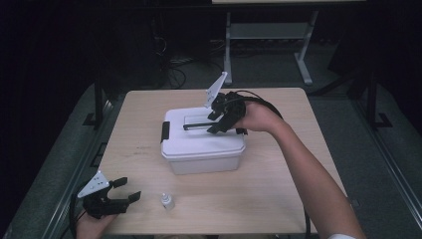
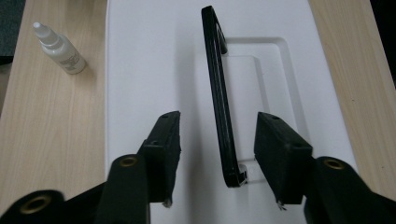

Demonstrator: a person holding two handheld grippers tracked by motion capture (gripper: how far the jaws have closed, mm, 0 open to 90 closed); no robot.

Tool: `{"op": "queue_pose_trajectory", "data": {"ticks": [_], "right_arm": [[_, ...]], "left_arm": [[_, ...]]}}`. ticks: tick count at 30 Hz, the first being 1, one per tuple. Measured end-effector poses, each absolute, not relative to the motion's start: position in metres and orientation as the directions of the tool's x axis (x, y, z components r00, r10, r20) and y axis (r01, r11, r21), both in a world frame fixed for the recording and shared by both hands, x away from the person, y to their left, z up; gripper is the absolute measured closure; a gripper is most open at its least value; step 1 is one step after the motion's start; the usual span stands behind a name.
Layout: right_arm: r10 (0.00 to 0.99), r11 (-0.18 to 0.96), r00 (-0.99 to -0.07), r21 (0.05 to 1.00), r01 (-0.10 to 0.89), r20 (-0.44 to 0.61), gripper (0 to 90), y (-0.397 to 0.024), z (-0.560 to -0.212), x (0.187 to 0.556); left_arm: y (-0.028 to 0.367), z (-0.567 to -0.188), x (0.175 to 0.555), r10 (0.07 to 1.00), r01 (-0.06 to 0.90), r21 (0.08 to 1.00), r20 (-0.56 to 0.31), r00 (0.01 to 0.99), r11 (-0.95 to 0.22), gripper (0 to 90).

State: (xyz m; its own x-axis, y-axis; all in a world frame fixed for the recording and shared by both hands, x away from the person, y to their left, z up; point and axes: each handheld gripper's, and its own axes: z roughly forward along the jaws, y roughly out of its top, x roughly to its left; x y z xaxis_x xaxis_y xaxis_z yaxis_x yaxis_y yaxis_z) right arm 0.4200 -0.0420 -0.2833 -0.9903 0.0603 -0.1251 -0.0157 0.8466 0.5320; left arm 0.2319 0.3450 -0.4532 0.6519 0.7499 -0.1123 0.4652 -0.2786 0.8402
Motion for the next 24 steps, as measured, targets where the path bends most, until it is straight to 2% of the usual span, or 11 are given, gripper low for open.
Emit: {"op": "queue_pose_trajectory", "data": {"ticks": [4, 5, 6, 12, 24], "right_arm": [[0.043, 0.852, -0.992, 0.523, -0.028, -0.122, 62.0, -0.037, -0.289, 0.425], [0.043, 0.852, -0.992, 0.523, -0.028, -0.122, 62.0, -0.037, -0.289, 0.425], [0.039, 0.854, -0.992, 0.520, -0.030, -0.120, 68.3, -0.035, -0.291, 0.427], [0.037, 0.846, -0.994, 0.532, -0.024, -0.104, 78.5, -0.028, -0.292, 0.430], [0.068, 0.851, -0.993, 0.524, 0.009, -0.094, 81.7, -0.024, -0.288, 0.434]], "left_arm": [[0.345, -0.453, 0.232, 0.750, 0.465, 0.841, -0.113, 0.652, -0.277, 20.4], [0.345, -0.453, 0.232, 0.750, 0.465, 0.841, -0.113, 0.652, -0.277, 20.4], [0.345, -0.453, 0.232, 0.750, 0.465, 0.840, -0.111, 0.652, -0.280, 20.4], [0.346, -0.454, 0.232, 0.752, 0.464, 0.843, -0.114, 0.649, -0.273, 20.4], [0.348, -0.454, 0.232, 0.752, 0.465, 0.842, -0.116, 0.649, -0.272, 20.4]]}}
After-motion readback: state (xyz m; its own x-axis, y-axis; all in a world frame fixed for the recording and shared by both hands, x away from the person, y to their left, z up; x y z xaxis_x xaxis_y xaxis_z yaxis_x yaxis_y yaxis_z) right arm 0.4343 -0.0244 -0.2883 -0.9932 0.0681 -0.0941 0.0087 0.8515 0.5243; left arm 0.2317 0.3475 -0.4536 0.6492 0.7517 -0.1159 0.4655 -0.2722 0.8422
